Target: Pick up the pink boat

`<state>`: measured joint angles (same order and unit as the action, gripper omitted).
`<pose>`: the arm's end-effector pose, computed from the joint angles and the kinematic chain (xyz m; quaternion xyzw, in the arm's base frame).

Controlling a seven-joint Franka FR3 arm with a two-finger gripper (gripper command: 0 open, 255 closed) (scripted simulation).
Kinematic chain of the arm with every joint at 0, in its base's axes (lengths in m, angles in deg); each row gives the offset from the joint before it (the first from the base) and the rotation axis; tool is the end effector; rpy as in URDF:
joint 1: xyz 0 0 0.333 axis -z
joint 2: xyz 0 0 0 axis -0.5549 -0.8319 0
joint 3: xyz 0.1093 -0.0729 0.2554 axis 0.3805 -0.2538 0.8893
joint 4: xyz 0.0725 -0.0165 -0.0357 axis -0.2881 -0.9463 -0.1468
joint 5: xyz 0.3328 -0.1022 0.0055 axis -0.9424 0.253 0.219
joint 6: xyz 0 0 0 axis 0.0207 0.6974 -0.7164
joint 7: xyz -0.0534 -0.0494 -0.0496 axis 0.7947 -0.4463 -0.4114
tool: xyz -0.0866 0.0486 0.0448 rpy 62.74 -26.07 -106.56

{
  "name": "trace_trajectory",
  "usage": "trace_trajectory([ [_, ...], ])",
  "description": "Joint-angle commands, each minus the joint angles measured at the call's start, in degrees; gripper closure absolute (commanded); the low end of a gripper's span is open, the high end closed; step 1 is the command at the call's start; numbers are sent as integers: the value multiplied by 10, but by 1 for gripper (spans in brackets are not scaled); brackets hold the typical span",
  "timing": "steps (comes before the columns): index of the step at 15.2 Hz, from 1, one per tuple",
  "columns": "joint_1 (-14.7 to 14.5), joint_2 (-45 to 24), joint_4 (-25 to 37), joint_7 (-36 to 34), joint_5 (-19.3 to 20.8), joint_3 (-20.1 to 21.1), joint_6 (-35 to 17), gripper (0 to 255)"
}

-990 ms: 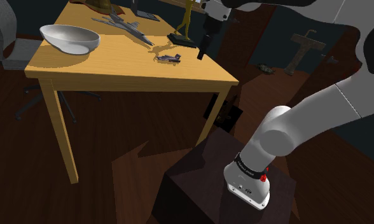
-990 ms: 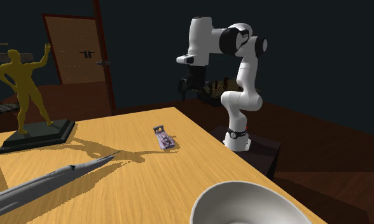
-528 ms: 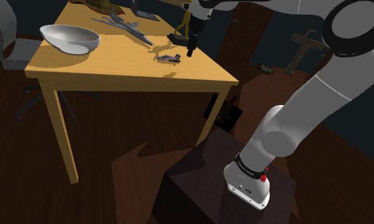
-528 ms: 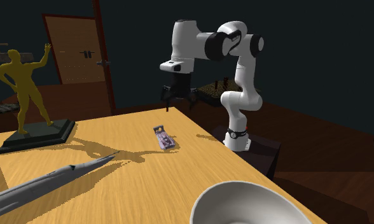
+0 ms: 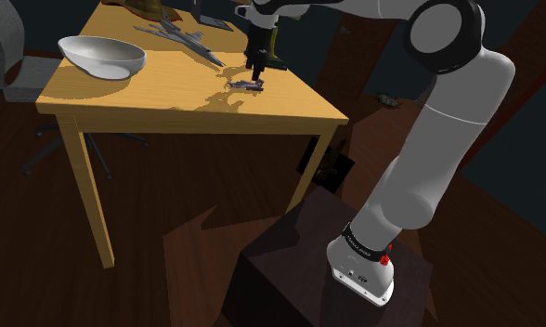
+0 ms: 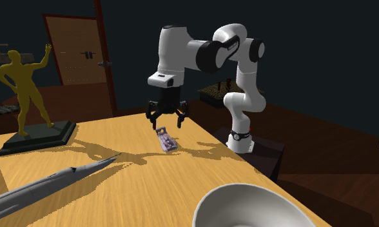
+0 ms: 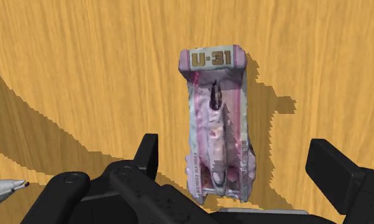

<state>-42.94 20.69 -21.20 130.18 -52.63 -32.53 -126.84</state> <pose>0.5568 -0.0432 0.5041 0.8660 0.4968 0.0108 0.0564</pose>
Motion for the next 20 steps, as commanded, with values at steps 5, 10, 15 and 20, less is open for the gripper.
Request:
trace_trajectory([
  [5, 1, -16, -20, 12, -2, 1, -37, 0],
  [10, 1, -19, -36, 11, -2, 1, -55, 255],
  [15, 1, -19, -36, 11, -2, 1, -55, 255],
  [20, 1, -18, -30, 11, -2, 1, -48, 255],
])
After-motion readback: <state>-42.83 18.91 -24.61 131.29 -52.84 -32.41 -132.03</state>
